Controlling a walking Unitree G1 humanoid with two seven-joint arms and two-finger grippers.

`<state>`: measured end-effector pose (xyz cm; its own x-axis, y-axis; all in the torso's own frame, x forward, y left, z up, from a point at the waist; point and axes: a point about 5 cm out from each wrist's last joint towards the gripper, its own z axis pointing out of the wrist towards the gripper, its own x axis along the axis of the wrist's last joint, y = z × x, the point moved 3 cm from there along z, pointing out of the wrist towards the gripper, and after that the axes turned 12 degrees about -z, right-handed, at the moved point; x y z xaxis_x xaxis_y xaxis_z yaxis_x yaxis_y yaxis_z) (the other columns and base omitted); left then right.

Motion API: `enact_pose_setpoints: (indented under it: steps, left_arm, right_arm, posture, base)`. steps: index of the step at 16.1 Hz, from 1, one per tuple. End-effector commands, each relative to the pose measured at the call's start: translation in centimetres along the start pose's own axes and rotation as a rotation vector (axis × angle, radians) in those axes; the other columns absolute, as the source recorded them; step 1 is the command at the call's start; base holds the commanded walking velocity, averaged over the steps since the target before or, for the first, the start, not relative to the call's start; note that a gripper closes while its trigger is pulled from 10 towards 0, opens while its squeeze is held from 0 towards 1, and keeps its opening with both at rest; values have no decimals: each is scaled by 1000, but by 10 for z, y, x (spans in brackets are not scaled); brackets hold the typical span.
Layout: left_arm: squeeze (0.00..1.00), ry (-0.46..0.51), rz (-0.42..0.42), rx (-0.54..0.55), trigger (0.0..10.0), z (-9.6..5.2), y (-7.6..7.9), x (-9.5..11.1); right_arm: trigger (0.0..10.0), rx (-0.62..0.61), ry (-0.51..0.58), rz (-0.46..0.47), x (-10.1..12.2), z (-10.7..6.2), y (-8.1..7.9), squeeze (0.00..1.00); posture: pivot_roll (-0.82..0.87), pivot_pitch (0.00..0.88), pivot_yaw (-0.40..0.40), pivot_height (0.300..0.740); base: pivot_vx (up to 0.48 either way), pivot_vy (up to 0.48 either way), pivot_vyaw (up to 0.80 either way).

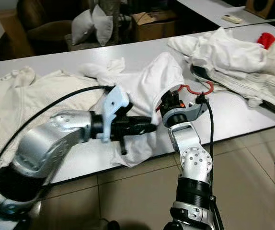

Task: Hang hanger

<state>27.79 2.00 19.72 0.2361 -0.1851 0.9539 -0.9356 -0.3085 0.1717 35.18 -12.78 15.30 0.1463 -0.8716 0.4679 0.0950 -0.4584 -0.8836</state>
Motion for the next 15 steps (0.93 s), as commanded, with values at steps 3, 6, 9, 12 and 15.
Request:
enact_pose_setpoints:
  steps: [3,6,9,12,15]
  left_arm:
    - [1000,11,-39,-27,10000,-11,8,-1]
    - [1000,79,-80,-48,10000,-16,10,10]
    - [1000,105,-62,-32,10000,-16,9,15]
    - [1000,188,-35,269,10000,-42,-30,11]
    - [0,205,-136,666,10000,-92,-67,-37]
  right_arm:
    - [10000,34,-5,42,-7,2,-12,0]
    - [10000,86,26,66,0,-3,-12,0]
    - [10000,87,22,-10,0,-4,-12,0]
    - [10000,52,79,-100,13,-11,-9,0]
    - [10000,124,26,-292,14,-44,-13,0]
  posture:
    - [27,0,69,740]
    - [29,0,76,740]
    - [23,0,85,740]
    - [17,0,89,740]
    - [12,15,82,740]
  base:
    - [0,0,0]
    - [0,0,0]
    - [0,0,0]
    - [0,0,0]
    - [0,0,0]
